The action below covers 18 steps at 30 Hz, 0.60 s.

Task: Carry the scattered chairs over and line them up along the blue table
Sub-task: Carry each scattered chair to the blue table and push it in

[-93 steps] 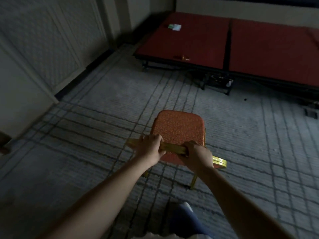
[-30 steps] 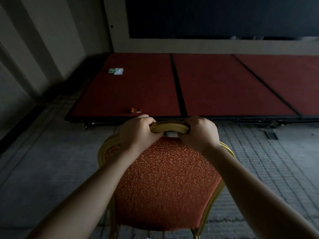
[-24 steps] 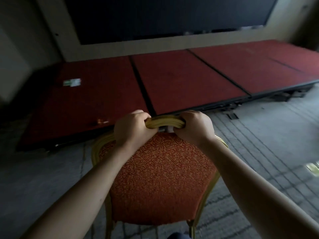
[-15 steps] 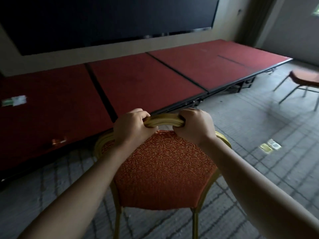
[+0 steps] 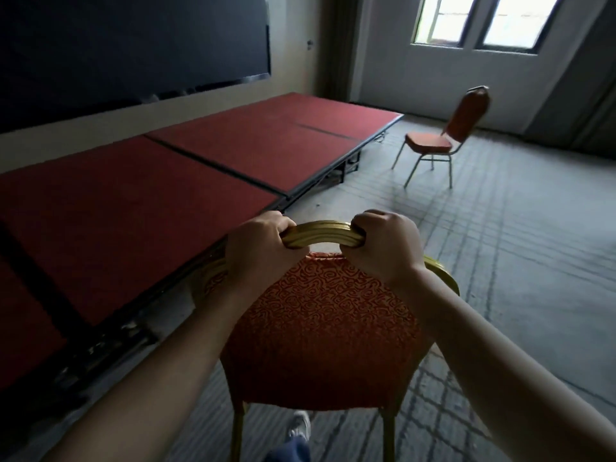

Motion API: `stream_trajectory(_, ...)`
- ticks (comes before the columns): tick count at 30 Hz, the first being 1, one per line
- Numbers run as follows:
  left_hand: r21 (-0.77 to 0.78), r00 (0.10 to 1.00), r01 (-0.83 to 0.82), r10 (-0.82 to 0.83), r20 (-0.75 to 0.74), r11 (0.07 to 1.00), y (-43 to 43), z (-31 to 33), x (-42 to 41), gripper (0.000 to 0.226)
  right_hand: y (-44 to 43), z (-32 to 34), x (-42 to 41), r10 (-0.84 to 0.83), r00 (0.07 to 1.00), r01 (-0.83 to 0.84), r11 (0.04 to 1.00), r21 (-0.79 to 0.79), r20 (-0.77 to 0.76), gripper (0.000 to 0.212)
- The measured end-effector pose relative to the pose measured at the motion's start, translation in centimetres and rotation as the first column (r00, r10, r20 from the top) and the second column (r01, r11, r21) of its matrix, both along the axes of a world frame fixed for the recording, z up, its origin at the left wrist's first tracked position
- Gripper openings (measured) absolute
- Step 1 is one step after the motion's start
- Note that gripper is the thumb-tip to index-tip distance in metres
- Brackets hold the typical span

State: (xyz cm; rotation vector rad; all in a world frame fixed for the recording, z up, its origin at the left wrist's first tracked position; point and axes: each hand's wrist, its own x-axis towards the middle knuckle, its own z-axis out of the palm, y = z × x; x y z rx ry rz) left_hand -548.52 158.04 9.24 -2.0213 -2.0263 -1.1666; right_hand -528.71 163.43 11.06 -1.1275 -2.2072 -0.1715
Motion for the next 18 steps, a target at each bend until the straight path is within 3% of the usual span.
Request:
stream_trajectory(7, -0.044, 0.966, 0.245, -0.248, -0.067, 0.968, 15.2, -0.3, 6.2, 0.024, 9.2, -0.5, 7.0, -0.313, 0.950, 0.313, 0.949, -0.036, -0.005, 0.016)
stream_trajectory(18, 0.004, 0.793, 0.600, -0.594, -0.134, 0.800, 32.2, -0.8, 20.2, 0.019, 18.3, -1.6, 19.2, -0.666, 0.746, 0.664, 0.744, -0.073, 0.005, 0.023)
